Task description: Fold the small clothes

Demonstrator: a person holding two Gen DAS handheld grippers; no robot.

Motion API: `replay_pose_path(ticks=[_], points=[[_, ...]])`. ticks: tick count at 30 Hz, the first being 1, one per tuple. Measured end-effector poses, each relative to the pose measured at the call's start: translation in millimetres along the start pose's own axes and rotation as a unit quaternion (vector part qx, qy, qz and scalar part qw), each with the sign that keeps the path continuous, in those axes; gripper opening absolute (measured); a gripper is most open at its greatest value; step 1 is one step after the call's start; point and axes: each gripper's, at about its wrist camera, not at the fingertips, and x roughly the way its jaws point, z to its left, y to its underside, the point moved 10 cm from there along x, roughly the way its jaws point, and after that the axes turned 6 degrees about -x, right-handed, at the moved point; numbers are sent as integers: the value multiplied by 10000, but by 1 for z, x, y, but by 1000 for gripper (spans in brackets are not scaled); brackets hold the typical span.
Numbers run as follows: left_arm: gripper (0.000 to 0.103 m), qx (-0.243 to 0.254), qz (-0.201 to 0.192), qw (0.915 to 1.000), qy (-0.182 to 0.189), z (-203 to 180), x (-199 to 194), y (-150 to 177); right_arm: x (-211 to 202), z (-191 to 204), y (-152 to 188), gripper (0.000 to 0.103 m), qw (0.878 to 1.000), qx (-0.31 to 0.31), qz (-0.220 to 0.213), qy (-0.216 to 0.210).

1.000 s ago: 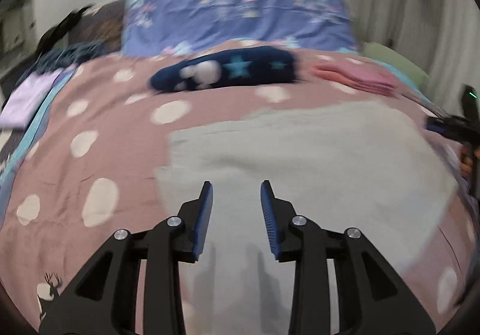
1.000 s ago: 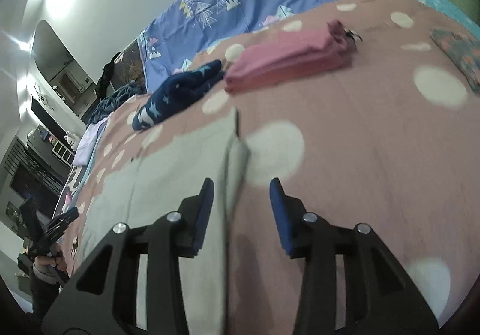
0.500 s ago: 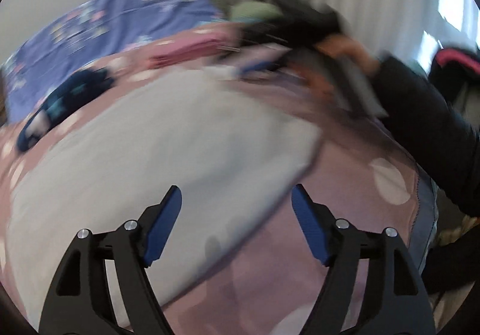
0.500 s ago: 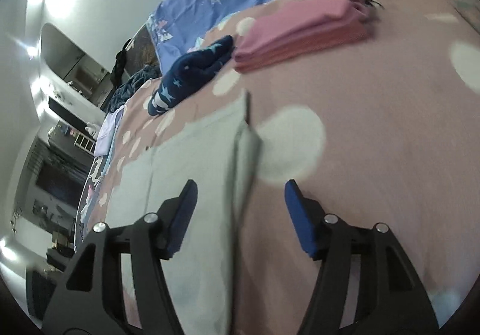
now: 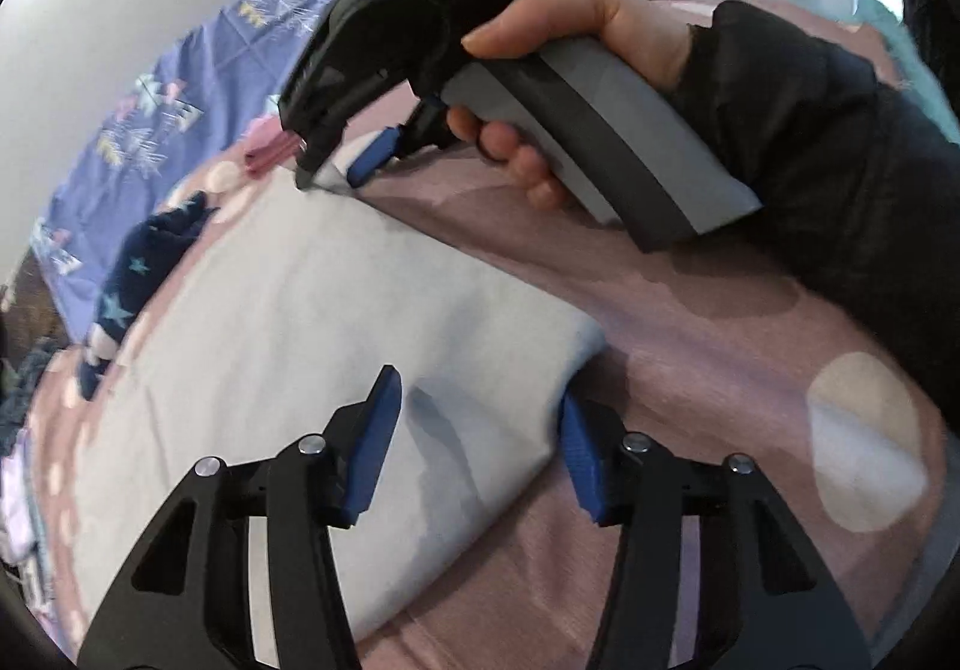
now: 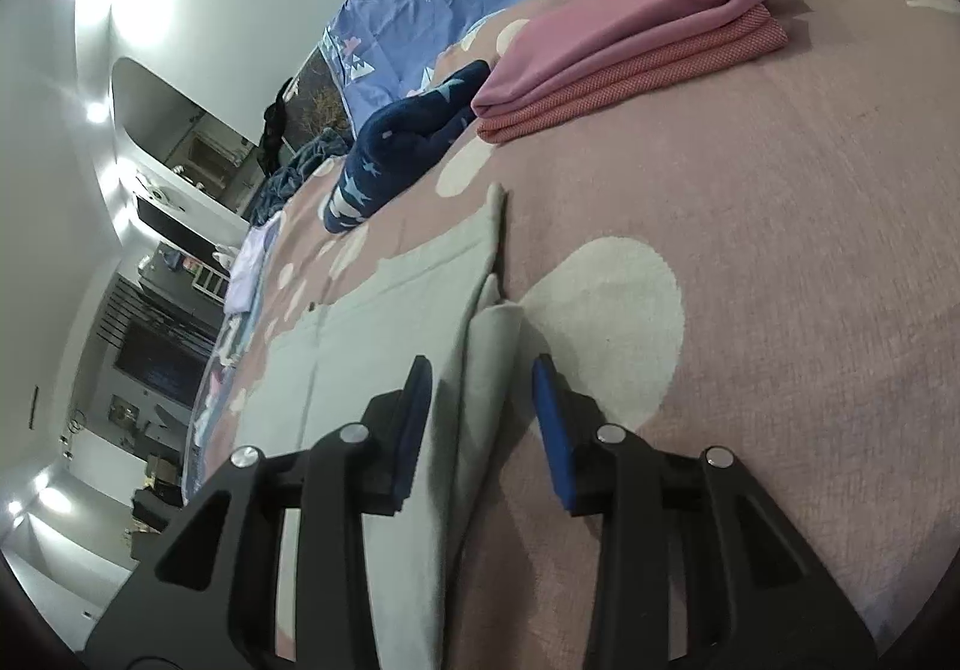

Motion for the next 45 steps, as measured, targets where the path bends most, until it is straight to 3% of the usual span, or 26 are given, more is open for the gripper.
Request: replay_pose_path(ticks=[3, 9, 14, 15, 16, 17, 20, 23, 24, 28, 30, 31, 32, 33, 38, 42, 45], points=[[53, 210, -16, 9992, -340, -10, -3, -2, 1, 3, 0, 40, 10000, -75, 1, -32], [59, 624, -95, 9957, -675, -17, -5, -3, 2, 9, 1, 47, 9996, -275, 23, -19], [57, 806, -273, 9871, -1360, -10, 9, -22, 7, 12, 1, 50, 9994, -352, 29, -14], [44, 719, -279, 9883, -1314, -10, 10, -26, 7, 12, 1, 50, 9994, -340, 30, -32], [15, 562, -234, 9925, -1064, -12, 10, -28, 7, 12, 1, 50, 9995, -324, 28, -50], [8, 378, -165, 9956, -842, -12, 10, -29, 6, 11, 1, 50, 9995, -301, 21, -86], [6, -443, -125, 9986, -259, 2, -6, -33, 3, 9, 1, 50, 9996, -243, 7, -158], [6, -1410, -158, 9882, 570, 27, -27, -38, 3, 8, 1, 50, 9996, -226, 6, -163], [6, -1526, -186, 9856, 706, 33, -31, -40, 3, 8, 0, 50, 9996, -236, 5, -149], [6, -1584, -188, 9831, 896, 38, -30, -41, 3, 9, 0, 42, 9997, -228, 2, -124], [6, -1609, -128, 9818, 997, 31, -26, -38, 4, 7, -1, 32, 9998, -70, -9, -185], [6, -1607, -98, 9815, 1032, 27, -23, -36, 4, 6, -2, 26, 9998, 5, -21, -206], [6, -1605, -86, 9813, 1058, 25, -23, -33, 5, 5, -4, 6, 9998, 62, -43, -210], [6, -1595, -71, 9810, 1100, 20, -22, -34, 4, 6, -6, 3, 9996, 89, -108, -235], [6, -1446, -26, 9810, 1291, 3, -16, -35, -21, 27, -25, 2, 9954, -107, -853, -428], [6, -1370, 111, 9805, 1403, -8, -6, -28, -8, 7, -23, 2, 9972, 0, -741, 60], [6, -1315, 164, 9813, 1398, -12, -2, -22, -4, -2, -22, 3, 9979, 231, -603, -54]])
